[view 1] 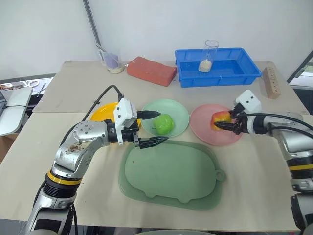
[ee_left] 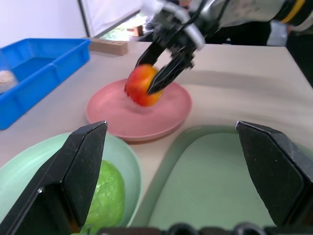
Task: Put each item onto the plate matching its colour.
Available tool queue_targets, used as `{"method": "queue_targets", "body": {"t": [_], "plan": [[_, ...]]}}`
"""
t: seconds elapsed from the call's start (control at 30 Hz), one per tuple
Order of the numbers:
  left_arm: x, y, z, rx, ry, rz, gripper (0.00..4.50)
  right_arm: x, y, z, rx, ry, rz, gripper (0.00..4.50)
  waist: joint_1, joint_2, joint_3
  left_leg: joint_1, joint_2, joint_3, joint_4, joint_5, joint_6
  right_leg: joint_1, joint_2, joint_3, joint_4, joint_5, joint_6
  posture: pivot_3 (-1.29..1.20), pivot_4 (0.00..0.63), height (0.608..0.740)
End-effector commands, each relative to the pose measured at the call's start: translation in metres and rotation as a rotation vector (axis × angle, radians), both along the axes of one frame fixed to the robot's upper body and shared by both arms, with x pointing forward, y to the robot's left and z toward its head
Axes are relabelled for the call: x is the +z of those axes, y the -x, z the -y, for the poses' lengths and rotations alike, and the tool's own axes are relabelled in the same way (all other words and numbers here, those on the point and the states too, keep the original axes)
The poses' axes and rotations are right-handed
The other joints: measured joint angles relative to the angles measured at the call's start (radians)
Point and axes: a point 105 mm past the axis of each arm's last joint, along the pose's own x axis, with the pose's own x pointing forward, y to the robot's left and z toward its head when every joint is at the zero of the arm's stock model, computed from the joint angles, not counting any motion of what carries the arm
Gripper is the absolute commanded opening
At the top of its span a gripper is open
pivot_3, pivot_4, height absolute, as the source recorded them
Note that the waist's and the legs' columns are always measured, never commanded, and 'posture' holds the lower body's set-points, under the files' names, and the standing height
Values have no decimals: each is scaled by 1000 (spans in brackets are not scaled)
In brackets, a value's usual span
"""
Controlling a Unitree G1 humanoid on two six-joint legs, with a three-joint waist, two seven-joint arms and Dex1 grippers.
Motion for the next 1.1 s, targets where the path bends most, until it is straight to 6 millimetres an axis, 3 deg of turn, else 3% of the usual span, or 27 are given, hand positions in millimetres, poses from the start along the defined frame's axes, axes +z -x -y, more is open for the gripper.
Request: {"method": "queue_targets", "body": {"t": [0.03,0.2,0.27,0.37,0.43,0.53,0.63,0.8,0.9,1.1], "plan": [[10,1,-4,11,-4,52,4500,25,-6,-2,20,-10,83,4485,1,0,0,0,0,0,0,0,0,0,0,0,0,0,0,0,150,740],[13,-6,-20,110,17,33,4500,40,5,4,29,-55,111,4485,6,1,0,0,0,0,1,0,0,1,0,0,0,0,0,0,150,740],[18,-16,-38,235,66,6,4500,62,11,4,14,-167,182,4485,6,1,0,0,0,0,1,0,0,1,0,0,0,0,0,0,150,740],[30,-42,-78,507,165,1,4500,85,16,23,-101,-269,308,4485,4,1,1,0,0,-1,1,0,0,1,0,0,0,0,1,0,150,740],[38,-61,-121,761,220,50,4500,85,17,48,-225,-249,403,4485,6,0,1,1,0,-2,2,0,0,2,0,-1,1,0,1,0,150,740],[35,-72,-193,1114,241,142,4500,78,19,92,-468,-228,526,4485,4,-1,-1,2,0,-4,2,0,0,2,0,-3,0,0,1,0,150,740],[11,-70,-252,1385,208,137,4500,59,21,125,-665,-176,591,4485,-1,0,-2,0,-1,-3,2,0,0,2,-1,-3,0,0,1,0,150,740],[-25,-56,-313,1670,169,96,4500,14,22,160,-867,-51,588,4485,-2,1,-2,2,-1,-3,-2,1,-1,2,-2,-3,0,0,1,0,150,740],[-42,-51,-331,1751,133,64,4500,3,23,175,-964,-46,596,4485,-1,1,-2,3,-2,-3,-2,1,-2,1,-2,-3,0,0,1,0,150,740],[-60,-51,-331,1763,115,51,4500,-9,19,182,-1030,-51,592,4485,-2,1,-2,4,-2,-3,-6,3,-5,2,-3,-3,0,0,1,0,150,740]]}}
